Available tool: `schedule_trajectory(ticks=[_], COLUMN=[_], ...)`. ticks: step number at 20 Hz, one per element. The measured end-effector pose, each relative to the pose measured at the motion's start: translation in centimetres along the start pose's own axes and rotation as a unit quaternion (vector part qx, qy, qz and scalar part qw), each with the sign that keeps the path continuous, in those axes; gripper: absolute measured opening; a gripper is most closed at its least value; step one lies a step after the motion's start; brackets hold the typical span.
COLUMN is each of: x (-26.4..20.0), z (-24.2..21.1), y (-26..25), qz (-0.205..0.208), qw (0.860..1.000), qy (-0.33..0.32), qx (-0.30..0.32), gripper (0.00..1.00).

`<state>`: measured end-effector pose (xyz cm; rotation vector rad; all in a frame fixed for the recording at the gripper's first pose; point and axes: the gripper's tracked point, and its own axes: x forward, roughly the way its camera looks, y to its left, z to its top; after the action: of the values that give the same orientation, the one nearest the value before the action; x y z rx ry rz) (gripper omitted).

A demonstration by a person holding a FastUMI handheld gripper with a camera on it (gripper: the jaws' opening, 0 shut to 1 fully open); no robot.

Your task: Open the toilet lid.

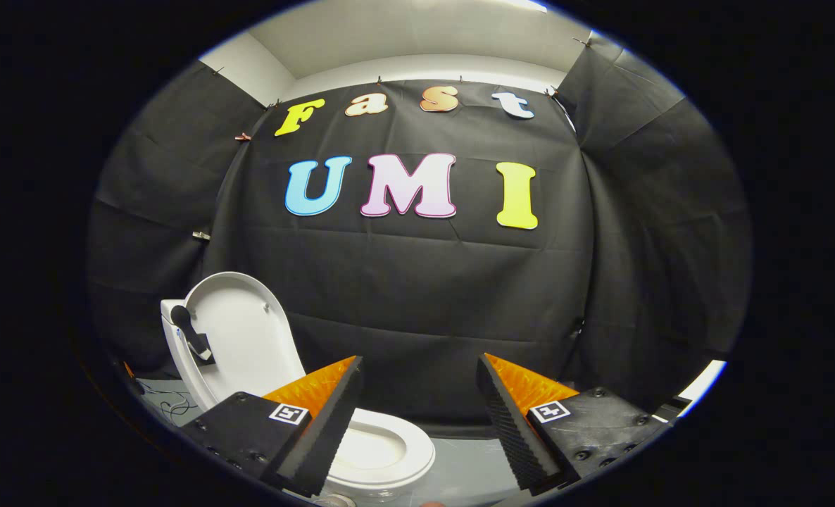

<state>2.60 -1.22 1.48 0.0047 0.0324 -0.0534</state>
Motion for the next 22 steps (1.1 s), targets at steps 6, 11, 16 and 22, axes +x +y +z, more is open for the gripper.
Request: schedule_trajectory(ticks=[6,11,16,22], x=[-0.2,-0.3,-0.4,-0.7], z=[0.6,0.6,0.8,0.9], y=[0.2,0.2,0.6,1.4], qz=[0.003,0.001,0.006,0.016], qw=[1.0,1.0,1.0,1.0], qy=[-0.009,-0.011,-0.014,-0.014], qx=[-0.004,-0.003,-0.004,0.005], gripper=[0.98,0.98,0.98,0.98])
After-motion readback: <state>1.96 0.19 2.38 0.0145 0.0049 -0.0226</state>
